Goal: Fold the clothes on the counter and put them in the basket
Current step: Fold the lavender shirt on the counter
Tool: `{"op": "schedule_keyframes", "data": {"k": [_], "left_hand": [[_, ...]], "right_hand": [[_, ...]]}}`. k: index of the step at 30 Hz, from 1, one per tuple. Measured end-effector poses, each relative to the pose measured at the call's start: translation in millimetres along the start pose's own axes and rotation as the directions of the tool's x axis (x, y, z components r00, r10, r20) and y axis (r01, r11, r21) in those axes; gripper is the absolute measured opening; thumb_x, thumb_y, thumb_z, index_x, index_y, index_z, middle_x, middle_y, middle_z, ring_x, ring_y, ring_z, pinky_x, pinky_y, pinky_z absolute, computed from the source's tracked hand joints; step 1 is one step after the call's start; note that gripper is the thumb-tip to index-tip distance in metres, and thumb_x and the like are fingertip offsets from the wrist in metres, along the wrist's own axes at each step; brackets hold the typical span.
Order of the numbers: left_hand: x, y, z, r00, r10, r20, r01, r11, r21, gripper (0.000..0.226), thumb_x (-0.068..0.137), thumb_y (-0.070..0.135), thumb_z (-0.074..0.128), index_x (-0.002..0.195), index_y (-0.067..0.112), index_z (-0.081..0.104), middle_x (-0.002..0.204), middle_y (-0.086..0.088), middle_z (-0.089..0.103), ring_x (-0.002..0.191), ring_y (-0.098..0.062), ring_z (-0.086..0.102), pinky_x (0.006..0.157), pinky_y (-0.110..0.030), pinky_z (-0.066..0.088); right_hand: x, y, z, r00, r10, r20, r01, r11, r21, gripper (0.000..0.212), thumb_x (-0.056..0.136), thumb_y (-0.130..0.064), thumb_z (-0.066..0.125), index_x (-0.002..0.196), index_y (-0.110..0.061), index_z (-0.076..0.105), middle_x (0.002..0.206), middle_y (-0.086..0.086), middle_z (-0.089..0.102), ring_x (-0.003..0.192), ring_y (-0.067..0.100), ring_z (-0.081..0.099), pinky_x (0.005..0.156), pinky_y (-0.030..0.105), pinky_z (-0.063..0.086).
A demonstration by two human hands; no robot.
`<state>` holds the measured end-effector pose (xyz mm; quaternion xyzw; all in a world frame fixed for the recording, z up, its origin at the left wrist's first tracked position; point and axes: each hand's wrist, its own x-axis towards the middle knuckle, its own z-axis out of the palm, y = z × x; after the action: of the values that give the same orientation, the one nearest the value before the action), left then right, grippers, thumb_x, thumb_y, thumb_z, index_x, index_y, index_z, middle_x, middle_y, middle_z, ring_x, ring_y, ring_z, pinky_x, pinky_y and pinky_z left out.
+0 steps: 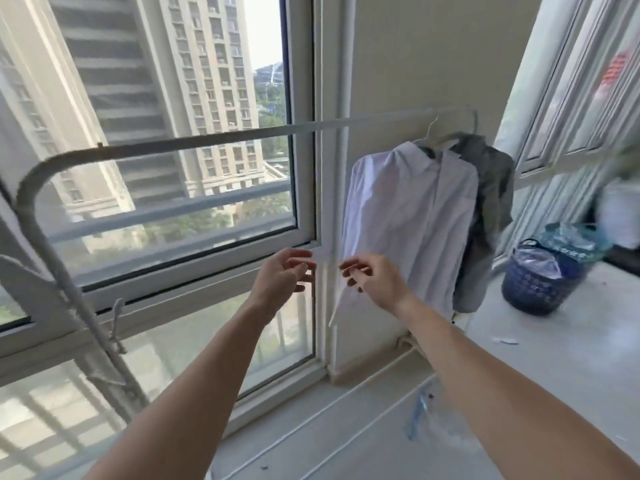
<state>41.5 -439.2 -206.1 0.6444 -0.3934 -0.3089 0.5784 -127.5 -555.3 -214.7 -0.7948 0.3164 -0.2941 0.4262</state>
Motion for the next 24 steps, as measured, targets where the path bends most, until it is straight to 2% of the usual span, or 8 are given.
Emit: {"op": "schedule_keyframes", "data": {"k": [2, 9, 13, 15, 18, 20, 22, 24], "left_hand": [[42, 1, 33, 0.999, 0.013, 0.03, -0.013, 1.0, -0.001, 0.023, 0.098, 0.001, 0.05, 0.113, 0.012, 0.064, 0.104, -0.009, 0.074, 0.083, -0.02, 0.071, 0.073, -0.033, 0.051], [216, 17, 141, 0.992, 0.039, 0.124, -0.042, 0.999, 0.026, 0.024, 0.098, 0.006, 0.053, 0.119, 0.013, 0.062, 0.106, -0.009, 0.074, 0.094, -0.025, 0.071, 0.083, -0.039, 0.052], [300, 38, 180, 0.994, 0.07, 0.078, -0.075, 0.995, 0.064, 0.027, 0.095, 0.013, 0.06, 0.121, 0.019, 0.061, 0.108, -0.006, 0.072, 0.096, -0.023, 0.07, 0.084, -0.039, 0.055], [335, 46, 194, 0.992, 0.116, 0.045, -0.122, 0.973, 0.194, 0.033, 0.092, 0.017, 0.065, 0.124, 0.023, 0.059, 0.114, -0.003, 0.067, 0.098, -0.018, 0.067, 0.081, -0.032, 0.053], [380, 55, 214, 0.957, 0.288, -0.039, -0.228, 0.828, 0.513, 0.048, 0.088, 0.021, 0.07, 0.133, 0.025, 0.053, 0.131, -0.004, 0.052, 0.12, -0.021, 0.05, 0.103, -0.036, 0.042], [404, 62, 224, 0.929, 0.363, -0.071, -0.241, 0.738, 0.63, 0.056, 0.087, 0.025, 0.071, 0.138, 0.026, 0.049, 0.136, -0.007, 0.047, 0.126, -0.028, 0.043, 0.111, -0.04, 0.032], [425, 64, 232, 0.937, 0.34, -0.078, -0.178, 0.658, 0.731, 0.061, 0.087, 0.032, 0.07, 0.142, 0.028, 0.044, 0.142, -0.006, 0.045, 0.129, -0.033, 0.042, 0.111, -0.044, 0.029], [441, 64, 237, 0.958, 0.279, -0.067, -0.107, 0.565, 0.818, 0.064, 0.088, 0.04, 0.069, 0.144, 0.031, 0.04, 0.146, -0.003, 0.043, 0.133, -0.032, 0.04, 0.112, -0.047, 0.027]], "right_hand": [[22, 25, -28, 1.0, 0.025, -0.017, -0.025, 1.0, 0.0, 0.024, 0.098, -0.003, 0.05, 0.101, -0.013, 0.072, 0.092, 0.0, 0.072, 0.077, 0.011, 0.068, 0.064, 0.012, 0.048], [140, 105, -147, 0.988, 0.106, -0.114, -0.116, 0.99, -0.079, 0.023, 0.098, -0.002, 0.05, 0.097, -0.012, 0.071, 0.093, 0.009, 0.07, 0.074, 0.018, 0.065, 0.056, 0.011, 0.044], [208, 120, -216, 0.982, 0.079, -0.172, -0.098, 0.99, -0.102, 0.02, 0.099, -0.002, 0.05, 0.105, -0.007, 0.069, 0.096, 0.01, 0.068, 0.074, 0.018, 0.064, 0.057, 0.01, 0.046], [237, 124, -241, 0.981, 0.063, -0.182, -0.084, 0.991, -0.107, 0.019, 0.099, -0.004, 0.052, 0.108, -0.006, 0.068, 0.096, 0.008, 0.068, 0.076, 0.017, 0.064, 0.059, 0.01, 0.047], [279, 133, -271, 0.981, 0.015, -0.192, -0.04, 0.991, -0.131, 0.013, 0.098, -0.011, 0.058, 0.104, -0.01, 0.07, 0.09, 0.007, 0.068, 0.078, 0.018, 0.066, 0.062, 0.012, 0.047], [308, 134, -290, 0.969, -0.052, -0.24, 0.021, 0.992, -0.127, 0.013, 0.096, -0.011, 0.061, 0.103, -0.008, 0.072, 0.09, 0.008, 0.071, 0.078, 0.016, 0.065, 0.065, 0.01, 0.048], [339, 136, -308, 0.949, -0.129, -0.287, 0.077, 0.98, -0.185, 0.014, 0.093, -0.013, 0.064, 0.104, -0.012, 0.073, 0.095, 0.001, 0.072, 0.083, 0.01, 0.065, 0.077, 0.012, 0.049], [369, 141, -322, 0.936, -0.164, -0.313, 0.095, 0.97, -0.224, 0.018, 0.09, -0.016, 0.066, 0.108, -0.018, 0.071, 0.1, -0.006, 0.069, 0.092, 0.012, 0.065, 0.088, 0.024, 0.05]]}}
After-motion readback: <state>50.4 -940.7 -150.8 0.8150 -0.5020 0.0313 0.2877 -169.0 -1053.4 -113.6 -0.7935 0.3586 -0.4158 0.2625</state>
